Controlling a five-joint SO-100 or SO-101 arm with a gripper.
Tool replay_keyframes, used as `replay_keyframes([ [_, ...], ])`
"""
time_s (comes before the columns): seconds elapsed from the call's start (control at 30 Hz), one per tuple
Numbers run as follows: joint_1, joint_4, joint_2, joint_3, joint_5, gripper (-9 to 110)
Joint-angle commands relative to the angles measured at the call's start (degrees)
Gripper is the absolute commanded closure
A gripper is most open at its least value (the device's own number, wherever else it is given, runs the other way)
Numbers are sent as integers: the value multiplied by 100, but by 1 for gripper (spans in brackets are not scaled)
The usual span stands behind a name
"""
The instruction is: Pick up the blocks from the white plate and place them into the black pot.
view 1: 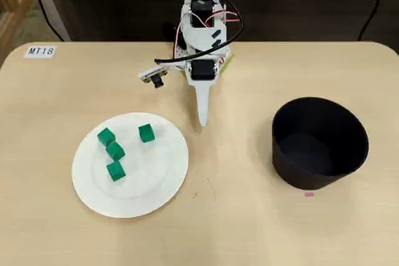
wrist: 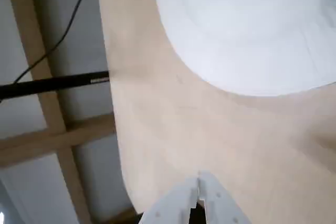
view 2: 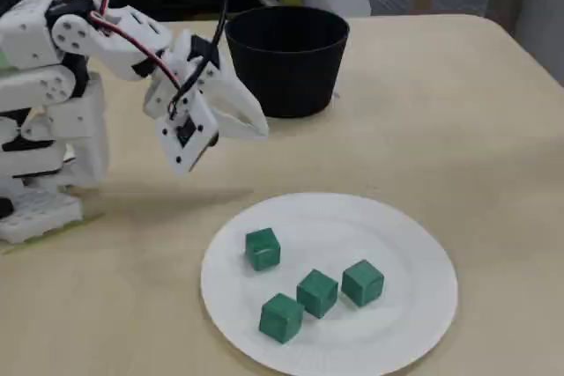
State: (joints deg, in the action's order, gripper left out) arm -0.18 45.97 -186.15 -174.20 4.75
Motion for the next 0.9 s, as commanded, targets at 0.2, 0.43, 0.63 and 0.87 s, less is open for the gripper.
replay_keyframes([
  [0.2, 132, -35, -26, 9, -141, 104],
  [0.43, 88, -70, -26, 9, -44, 104],
  [0.63, 62, -79, -26, 18, -35, 104],
  [0.87, 53, -70, -26, 9, -35, 104],
])
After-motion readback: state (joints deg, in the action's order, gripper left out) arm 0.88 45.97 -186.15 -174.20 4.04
